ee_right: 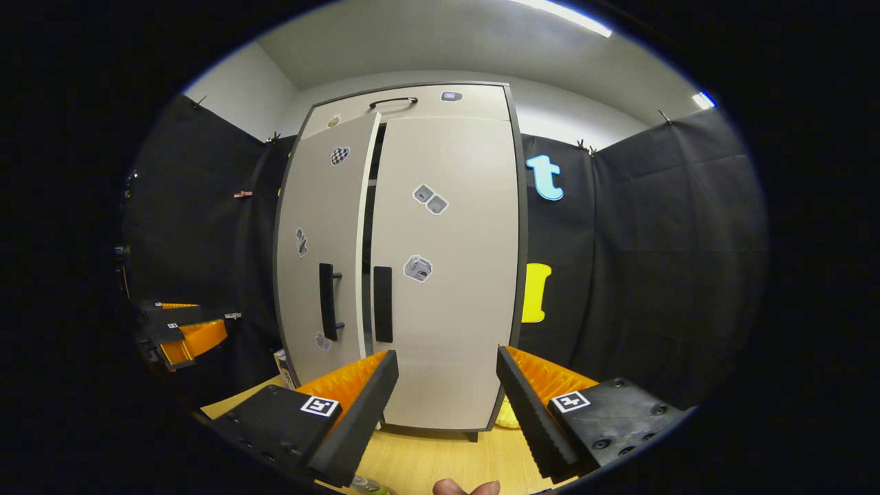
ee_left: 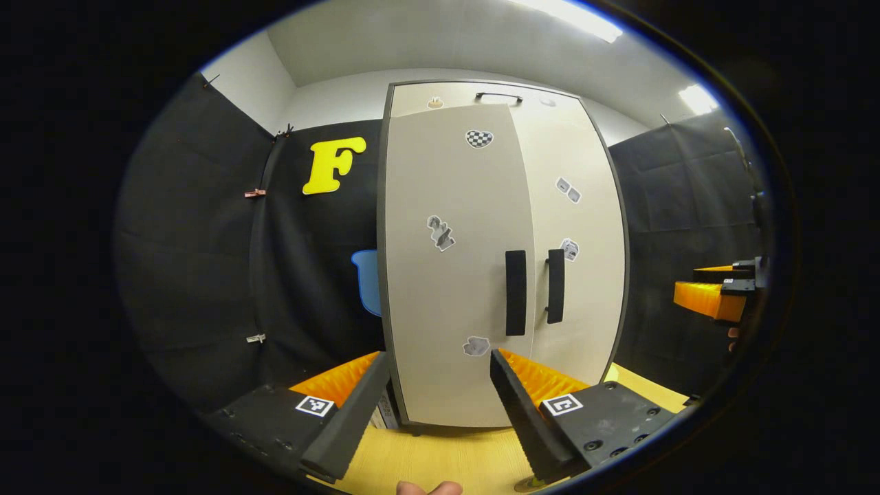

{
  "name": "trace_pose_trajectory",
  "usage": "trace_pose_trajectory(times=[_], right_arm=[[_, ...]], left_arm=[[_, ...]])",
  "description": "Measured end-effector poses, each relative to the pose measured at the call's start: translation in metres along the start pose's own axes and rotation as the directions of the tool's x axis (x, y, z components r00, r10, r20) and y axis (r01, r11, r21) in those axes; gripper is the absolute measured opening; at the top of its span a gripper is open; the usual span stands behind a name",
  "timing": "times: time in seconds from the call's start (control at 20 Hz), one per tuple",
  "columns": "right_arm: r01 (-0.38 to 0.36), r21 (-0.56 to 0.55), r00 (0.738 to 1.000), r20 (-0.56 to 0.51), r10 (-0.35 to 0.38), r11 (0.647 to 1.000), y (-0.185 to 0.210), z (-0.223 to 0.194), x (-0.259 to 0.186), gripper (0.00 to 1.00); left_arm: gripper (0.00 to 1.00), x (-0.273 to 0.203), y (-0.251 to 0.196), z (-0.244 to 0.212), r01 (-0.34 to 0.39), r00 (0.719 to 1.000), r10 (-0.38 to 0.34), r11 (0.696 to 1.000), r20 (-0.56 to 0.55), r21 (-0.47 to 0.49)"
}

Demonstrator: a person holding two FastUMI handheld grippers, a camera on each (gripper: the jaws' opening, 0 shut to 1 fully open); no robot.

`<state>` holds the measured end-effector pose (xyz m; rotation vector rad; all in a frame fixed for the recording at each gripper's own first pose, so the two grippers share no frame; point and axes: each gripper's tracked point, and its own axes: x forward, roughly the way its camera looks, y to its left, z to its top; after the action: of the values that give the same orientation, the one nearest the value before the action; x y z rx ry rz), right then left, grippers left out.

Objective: Grasp the bottle in the cabinet with the left hand and place it on the coaster, then close the right door with the right hand and the left door with the left hand.

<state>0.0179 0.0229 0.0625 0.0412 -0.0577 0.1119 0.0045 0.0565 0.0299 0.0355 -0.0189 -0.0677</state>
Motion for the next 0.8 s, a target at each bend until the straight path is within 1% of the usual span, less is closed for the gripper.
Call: trace_pose_trajectory(times=[0.05, 0.55, 0.6, 0.65, 0.7, 0.75, 0.8], right_arm=[[0.001, -0.003, 1.000, 0.001, -0.001, 1.000, 0.001, 0.000, -0.001, 0.96], [-0.012, -0.006, 1.000, -0.004, 0.012, 1.000, 0.005, 0.001, -0.005, 0.96], [-0.013, -0.007, 1.000, -0.002, 0.013, 1.000, 0.005, 0.002, -0.005, 0.96], [-0.014, -0.008, 1.000, -0.001, 0.014, 1.000, 0.006, 0.002, -0.005, 0.96], [-0.016, -0.008, 1.000, -0.001, 0.016, 1.000, 0.007, 0.002, -0.006, 0.96], [-0.016, -0.008, 1.000, -0.002, 0.016, 1.000, 0.007, 0.002, -0.005, 0.96], [-0.016, -0.008, 1.000, -0.003, 0.016, 1.000, 0.007, 0.002, -0.005, 0.96]], left_arm=[[0.94, -0.002, 0.000, -0.001, 0.002, 1.000, -0.002, 1.000, -0.002, -0.001], [0.94, -0.013, -0.003, 0.001, 0.013, 1.000, -0.013, 1.000, 0.000, -0.006], [0.92, -0.013, -0.003, 0.000, 0.013, 1.000, -0.013, 1.000, -0.002, -0.010], [0.94, -0.014, -0.003, 0.000, 0.014, 1.000, -0.014, 1.000, -0.002, -0.015], [0.94, -0.016, -0.002, 0.000, 0.012, 1.000, -0.012, 1.000, -0.003, -0.017], [0.92, -0.016, -0.001, 0.000, 0.010, 1.000, -0.010, 1.000, -0.003, -0.019], [0.94, -0.017, 0.000, 0.000, 0.008, 1.000, -0.008, 1.000, -0.003, -0.018]])
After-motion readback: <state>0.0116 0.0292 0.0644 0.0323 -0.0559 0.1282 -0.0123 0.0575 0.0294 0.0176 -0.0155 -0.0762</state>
